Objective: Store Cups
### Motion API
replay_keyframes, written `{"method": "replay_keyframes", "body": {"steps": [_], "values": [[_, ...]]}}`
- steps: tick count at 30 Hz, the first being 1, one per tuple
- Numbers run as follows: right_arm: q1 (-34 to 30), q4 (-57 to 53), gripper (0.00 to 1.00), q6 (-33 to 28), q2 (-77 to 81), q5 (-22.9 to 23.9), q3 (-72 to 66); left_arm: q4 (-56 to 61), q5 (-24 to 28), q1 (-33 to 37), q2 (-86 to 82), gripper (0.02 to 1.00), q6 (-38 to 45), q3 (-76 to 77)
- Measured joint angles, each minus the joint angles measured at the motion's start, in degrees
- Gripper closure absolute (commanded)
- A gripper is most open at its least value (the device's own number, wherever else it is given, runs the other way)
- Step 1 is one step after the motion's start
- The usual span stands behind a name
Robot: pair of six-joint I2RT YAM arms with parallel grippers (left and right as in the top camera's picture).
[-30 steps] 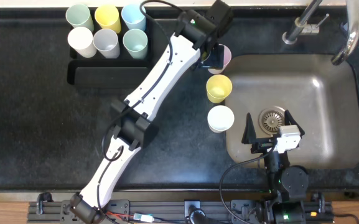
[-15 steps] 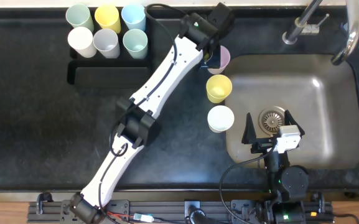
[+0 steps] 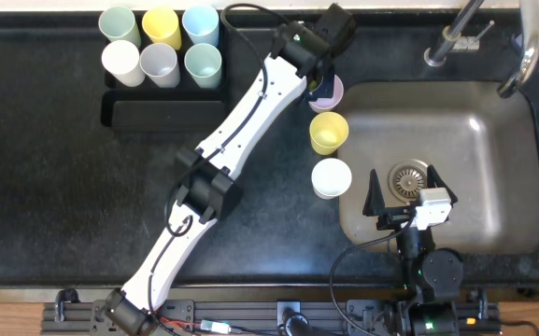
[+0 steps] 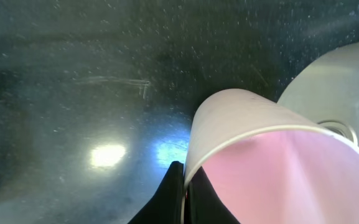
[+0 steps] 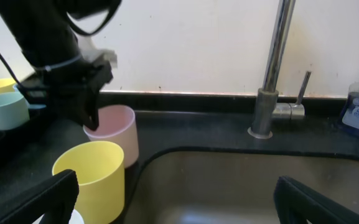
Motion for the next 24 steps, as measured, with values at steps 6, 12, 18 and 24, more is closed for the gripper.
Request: {"method": "replay_keyframes", "body": {"steps": [6,12,18,24], "values": [[0.0,0.0,0.003,0.0,0.0,0.0,0.0,-0.11,-3.04,2.75,-11.1,0.985,3.1,-1.16],[0.0,-0.02,0.003,0.02,0.0,0.0,0.0,4.33,-6.19,16.2,-40.79,0.985,7.02,-16.9],[-0.02,-0.04,0.005,0.0,0.0,0.0,0.0,9.99,-5.14,35.08,-59.43,0.985,13.57,-42.66],[0.0,0.0,0.003,0.0,0.0,0.0,0.0,16.52,0.79,49.57,-59.3,0.985,19.74,-63.3]]}}
